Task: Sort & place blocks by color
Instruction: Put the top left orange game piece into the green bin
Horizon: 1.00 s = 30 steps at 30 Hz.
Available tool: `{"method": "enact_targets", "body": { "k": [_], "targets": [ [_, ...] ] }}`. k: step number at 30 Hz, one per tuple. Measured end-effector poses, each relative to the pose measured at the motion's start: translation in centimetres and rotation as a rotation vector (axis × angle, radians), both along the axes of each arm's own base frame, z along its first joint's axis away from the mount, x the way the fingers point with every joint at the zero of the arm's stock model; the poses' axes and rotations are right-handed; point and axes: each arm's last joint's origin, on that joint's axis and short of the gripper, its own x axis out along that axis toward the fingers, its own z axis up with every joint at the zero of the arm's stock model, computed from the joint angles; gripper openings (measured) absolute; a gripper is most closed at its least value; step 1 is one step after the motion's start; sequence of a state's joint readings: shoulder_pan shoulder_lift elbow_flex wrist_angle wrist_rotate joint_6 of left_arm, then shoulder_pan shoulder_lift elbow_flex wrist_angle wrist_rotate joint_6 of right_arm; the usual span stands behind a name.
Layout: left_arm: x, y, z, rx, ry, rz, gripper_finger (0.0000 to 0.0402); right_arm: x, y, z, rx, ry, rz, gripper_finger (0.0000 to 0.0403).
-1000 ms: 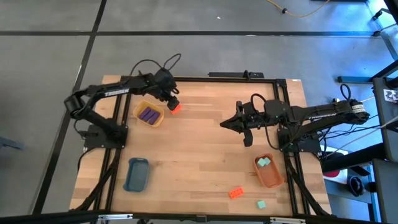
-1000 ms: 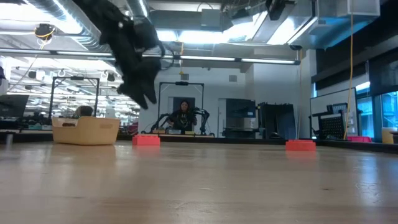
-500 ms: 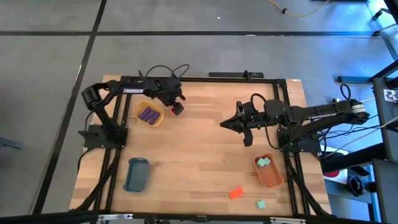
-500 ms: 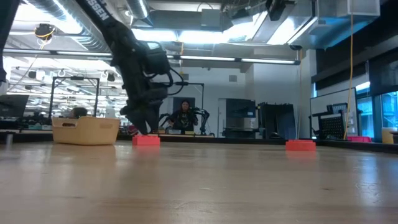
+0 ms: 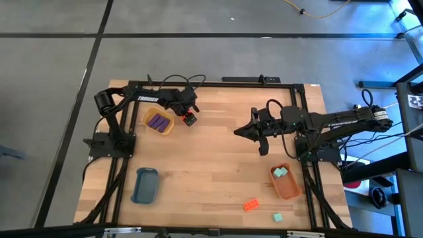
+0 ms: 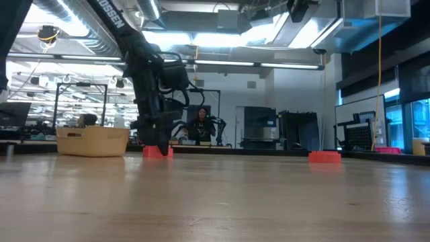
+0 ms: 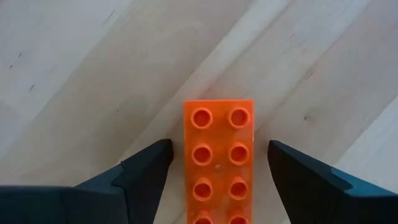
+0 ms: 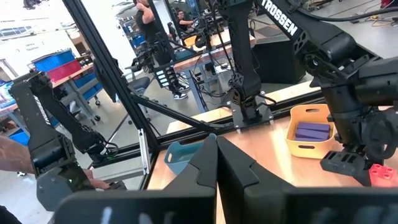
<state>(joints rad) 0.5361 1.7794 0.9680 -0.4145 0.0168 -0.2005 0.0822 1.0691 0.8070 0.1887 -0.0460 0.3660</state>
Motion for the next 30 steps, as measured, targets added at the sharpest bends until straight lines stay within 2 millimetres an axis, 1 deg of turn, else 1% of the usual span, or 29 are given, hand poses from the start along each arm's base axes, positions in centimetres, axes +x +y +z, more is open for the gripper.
{"method": "enact_targets", "body": {
  "k": [2,4,6,10,13,15,17,20,23,25,27,30],
  "targets": [
    [0.1,-0.3,0.0,0.014,0.016,-0.004,0.0258,0.0,0.0,0.0,-0.001,0.0,0.0,0.0],
    [0.0,-0.4,-0.1,0.004,0.031,-0.007,0.0239,0.0,0.0,0.0,-0.004,-0.001,0.0,0.0],
    [-0.2,-0.5,-0.2,-0.008,0.054,-0.006,0.0208,0.0,0.0,0.0,-0.005,-0.001,0.0,0.0],
    [-0.6,-0.7,0.1,-0.021,0.077,-0.035,0.013,0.0,0.0,0.0,-0.006,-0.001,0.001,0.0],
    [-1.0,-1.1,1.0,-0.029,0.057,-0.046,0.0128,0.0,0.0,0.0,-0.007,-0.001,0.0,0.0],
    [-1.4,-1.4,2.5,-0.022,0.021,-0.051,0.0128,0.0,0.0,0.0,-0.008,-0.002,0.0,0.0],
    [-1.4,-1.7,4.9,0.018,-0.084,-0.061,0.0128,0.0,0.0,0.0,-0.018,-0.003,-0.002,0.0],
    [-1.9,-3.5,8.6,0.078,-0.261,-0.094,0.0128,0.0,-0.1,0.0,-0.028,-0.003,-0.02,0.0],
    [-2.6,-6.6,12.7,0.155,-0.53,-0.14,0.0128,0.1,-0.1,-0.1,-0.032,-0.001,-0.023,0.0],
    [-3.5,-9.0,14.9,0.194,-0.714,-0.173,0.0128,0.2,0.0,-0.2,-0.034,0.001,-0.023,0.0],
    [-4.5,-11.5,16.5,0.225,-0.902,-0.204,0.0128,0.3,0.0,-0.2,-0.035,-0.008,-0.023,0.0],
    [-6.4,-14.8,17.8,0.251,-1.152,-0.259,0.0128,0.6,0.0,-0.1,-0.033,-0.032,-0.013,0.0]
  ]
}}
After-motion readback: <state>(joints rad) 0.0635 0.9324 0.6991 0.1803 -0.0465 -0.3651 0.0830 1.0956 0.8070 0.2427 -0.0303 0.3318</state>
